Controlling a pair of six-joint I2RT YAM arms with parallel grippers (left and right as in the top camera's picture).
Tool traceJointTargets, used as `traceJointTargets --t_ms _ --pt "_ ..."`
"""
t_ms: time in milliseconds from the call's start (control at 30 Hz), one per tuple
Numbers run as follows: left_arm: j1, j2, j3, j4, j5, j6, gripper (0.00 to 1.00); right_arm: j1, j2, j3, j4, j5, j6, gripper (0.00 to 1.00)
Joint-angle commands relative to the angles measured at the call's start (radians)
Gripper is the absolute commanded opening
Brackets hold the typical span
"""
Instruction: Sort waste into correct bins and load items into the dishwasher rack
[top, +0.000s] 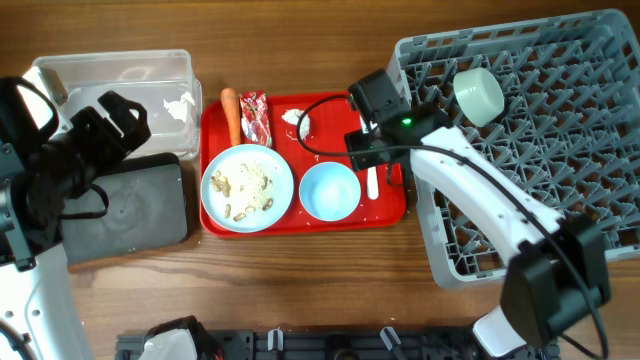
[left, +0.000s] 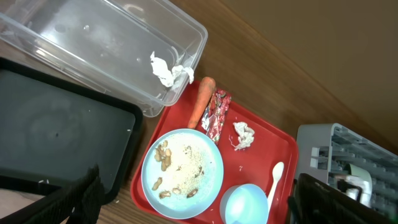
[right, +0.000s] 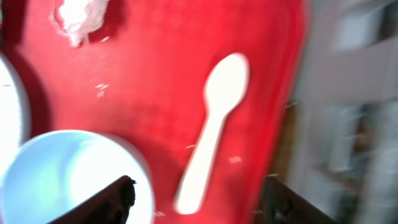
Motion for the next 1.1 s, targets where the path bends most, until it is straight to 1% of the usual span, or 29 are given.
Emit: traceJointTargets --t_ms 0,67,100,167,267,400,433,500,600,633,700,733,800,833,900,967,1067 --pt "0.007 0.000 0.013 0.003 -0.013 0.006 1.00 -0.007 0.097 -0.017 -0.003 -0.097 0.164 0.59" --pt "0.007 0.000 0.013 0.002 -0.013 0.006 1.00 -0.009 0.144 -0.017 -0.003 -0.045 0.216 0.55" --pt "0.007 0.000 0.013 0.002 -0.013 0.006 1.00 -0.015 0.180 -0.017 0.002 -0.018 0.243 0.54" --pt "0.007 0.000 0.013 0.002 -0.013 0.005 1.00 -0.025 0.217 -0.017 0.027 -0.030 0.236 0.53" --pt "0.007 0.000 0.013 0.003 -0.013 0.005 1.00 -0.028 0.220 -0.016 0.068 -0.136 0.106 0.53" --pt "0.007 0.000 0.013 0.002 -0.013 0.005 1.00 -0.040 0.219 -0.016 0.058 -0.080 0.206 0.55" --pt "0.007 0.000 0.013 0.002 -0.013 0.005 1.00 -0.047 0.220 -0.016 0.061 -0.068 0.212 0.54" --pt "0.007 0.000 0.013 0.003 -0.013 0.006 1.00 -0.060 0.227 -0.017 0.072 -0.037 0.212 0.49" --pt "0.007 0.000 0.013 0.003 -0.013 0.006 1.00 -0.087 0.258 -0.017 0.096 -0.034 0.212 0.47" --pt "0.007 0.000 0.013 0.003 -0.013 0.006 1.00 -0.090 0.267 -0.017 0.103 -0.043 0.210 0.42" --pt "0.007 0.000 0.013 0.002 -0.013 0.005 1.00 -0.090 0.275 -0.017 0.108 -0.051 0.203 0.26" --pt "0.007 0.000 0.013 0.003 -0.013 0.006 1.00 -0.090 0.259 -0.004 0.124 -0.109 0.111 0.15" --pt "0.007 0.000 0.013 0.002 -0.013 0.005 1.00 -0.090 0.241 0.023 0.111 -0.132 0.077 0.09" --pt "0.007 0.000 0.013 0.002 -0.013 0.005 1.00 -0.090 0.223 0.037 0.100 -0.132 0.077 0.08" --pt "0.007 0.000 0.013 0.002 -0.013 0.005 1.00 -0.090 0.172 0.058 0.085 -0.132 0.078 0.08" --pt "0.007 0.000 0.013 0.002 -0.013 0.005 1.00 -0.098 0.086 0.074 0.070 -0.123 0.079 0.08" --pt "0.007 0.000 0.013 0.002 -0.013 0.005 1.00 -0.130 -0.037 0.078 0.048 -0.031 0.074 0.06"
